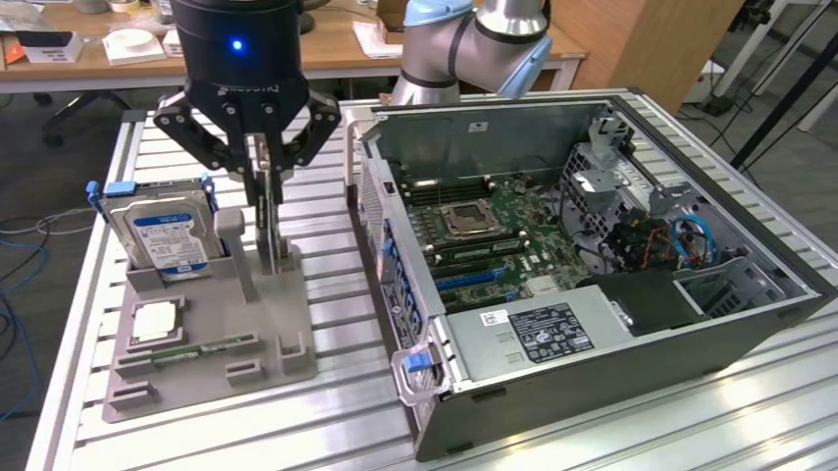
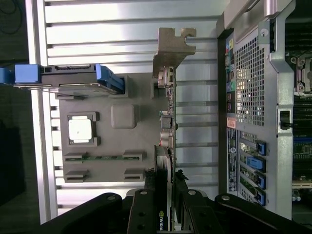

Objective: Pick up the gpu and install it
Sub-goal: 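Pick up the gpu and move the gpu toward the slot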

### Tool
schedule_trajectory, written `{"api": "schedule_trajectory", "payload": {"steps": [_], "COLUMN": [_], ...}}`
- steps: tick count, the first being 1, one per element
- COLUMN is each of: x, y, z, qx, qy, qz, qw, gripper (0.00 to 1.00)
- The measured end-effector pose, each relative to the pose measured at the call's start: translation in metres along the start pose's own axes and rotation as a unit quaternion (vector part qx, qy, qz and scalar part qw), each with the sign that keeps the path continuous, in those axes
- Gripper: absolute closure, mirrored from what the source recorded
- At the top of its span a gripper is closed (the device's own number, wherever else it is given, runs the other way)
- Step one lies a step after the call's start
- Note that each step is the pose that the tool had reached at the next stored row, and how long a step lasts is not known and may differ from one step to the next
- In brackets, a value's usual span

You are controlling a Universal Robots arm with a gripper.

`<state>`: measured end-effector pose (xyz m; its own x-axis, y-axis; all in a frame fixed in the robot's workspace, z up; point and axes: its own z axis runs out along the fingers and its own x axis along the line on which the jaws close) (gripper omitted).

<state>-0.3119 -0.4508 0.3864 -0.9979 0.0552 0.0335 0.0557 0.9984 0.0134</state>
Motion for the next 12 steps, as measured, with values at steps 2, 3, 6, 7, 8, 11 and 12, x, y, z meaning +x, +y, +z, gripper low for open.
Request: {"api": "schedule_trajectory", "payload": {"steps": [2, 3, 6, 7, 8, 11, 12], "x": [0.000, 0.000, 0.000, 0.000, 0.000, 0.000, 0.000], "y": [0.0001, 0.0001, 0.0002, 0.0003, 0.0003, 0.0005, 0.0006], "z": [-0.0016, -0.0027, -0.0059, -0.0071, -0.0085, -0.0124, -0.0136], "qx": [0.0000, 0.0000, 0.0000, 0.0000, 0.0001, 0.0000, 0.0000], "qy": [0.0001, 0.0000, 0.0000, 0.0000, 0.0000, 0.0000, 0.0000], "qz": [0.000, 0.000, 0.000, 0.000, 0.000, 0.000, 0.000], "qw": [1.0000, 1.0000, 1.0000, 1.0000, 1.0000, 1.0000, 1.0000], "gripper": [0.74, 0.74, 0.74, 0.74, 0.74, 0.74, 0.74]}}
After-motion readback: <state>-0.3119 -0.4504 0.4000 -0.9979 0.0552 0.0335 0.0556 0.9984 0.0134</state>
